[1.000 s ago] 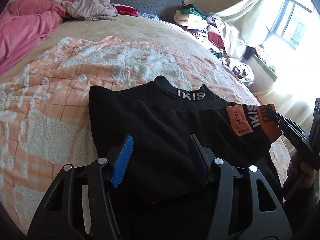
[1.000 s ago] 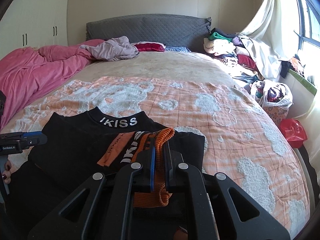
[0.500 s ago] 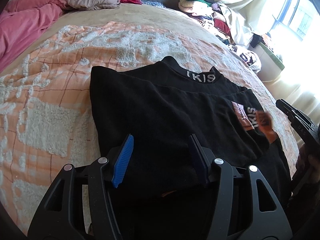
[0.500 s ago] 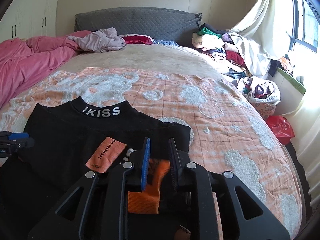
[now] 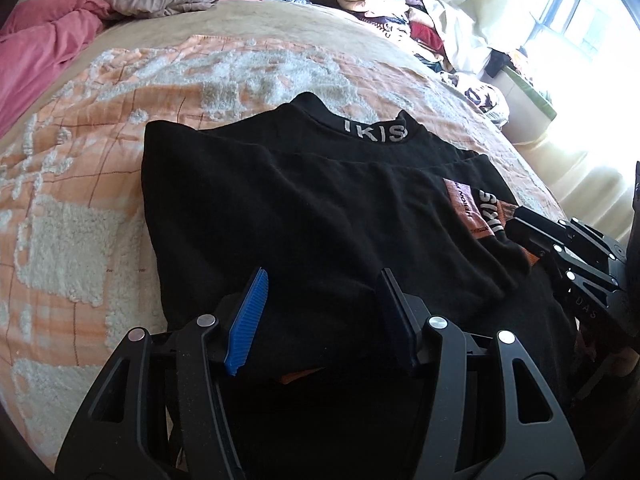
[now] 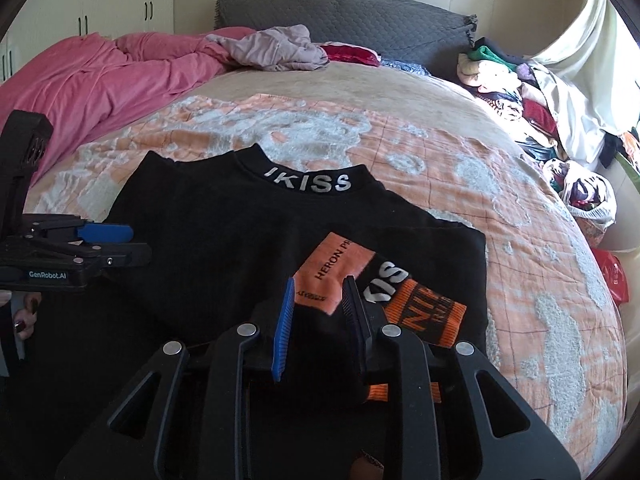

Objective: Fold small clothes
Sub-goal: 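Move both open tools from the socks toward the sweatshirt hem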

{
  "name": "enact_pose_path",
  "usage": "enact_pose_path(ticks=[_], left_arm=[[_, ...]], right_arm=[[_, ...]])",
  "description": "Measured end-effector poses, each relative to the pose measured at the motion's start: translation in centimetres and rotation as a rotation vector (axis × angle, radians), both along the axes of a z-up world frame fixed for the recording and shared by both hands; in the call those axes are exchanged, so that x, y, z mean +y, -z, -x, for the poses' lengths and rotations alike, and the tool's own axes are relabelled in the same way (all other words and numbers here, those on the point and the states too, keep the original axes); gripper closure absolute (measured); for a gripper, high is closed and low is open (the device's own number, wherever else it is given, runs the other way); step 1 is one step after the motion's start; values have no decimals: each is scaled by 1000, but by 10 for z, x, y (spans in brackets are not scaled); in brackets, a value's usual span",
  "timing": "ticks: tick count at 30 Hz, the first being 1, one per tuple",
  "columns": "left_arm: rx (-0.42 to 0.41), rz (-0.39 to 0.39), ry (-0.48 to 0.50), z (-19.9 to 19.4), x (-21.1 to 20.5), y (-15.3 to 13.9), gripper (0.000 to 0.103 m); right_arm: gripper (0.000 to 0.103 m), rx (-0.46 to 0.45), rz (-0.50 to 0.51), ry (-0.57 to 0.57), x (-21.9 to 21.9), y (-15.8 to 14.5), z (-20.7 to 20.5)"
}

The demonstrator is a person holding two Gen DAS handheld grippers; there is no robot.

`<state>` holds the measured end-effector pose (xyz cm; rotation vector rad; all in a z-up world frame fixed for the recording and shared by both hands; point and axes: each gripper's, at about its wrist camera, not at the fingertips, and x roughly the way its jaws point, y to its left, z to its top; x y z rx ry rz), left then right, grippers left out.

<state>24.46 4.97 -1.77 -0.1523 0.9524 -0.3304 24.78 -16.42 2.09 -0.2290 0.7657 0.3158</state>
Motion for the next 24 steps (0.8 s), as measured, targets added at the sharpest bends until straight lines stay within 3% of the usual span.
enact_pose_path(ticks=[4,7,11,24], left_arm=[[3,19,0,2,4,1,54],[-1,16,-3,5,3,1,54],[-3,20,-6,7,2,1,54],[-14,37,-20,10,4,0,54]], right_arm=[[79,34,3,-17,3,8,-2],[71,93,34,11,-1,20,-9],[73,142,35,26,-12,33,-14],[71,153,-30,53,-20,30,-10]])
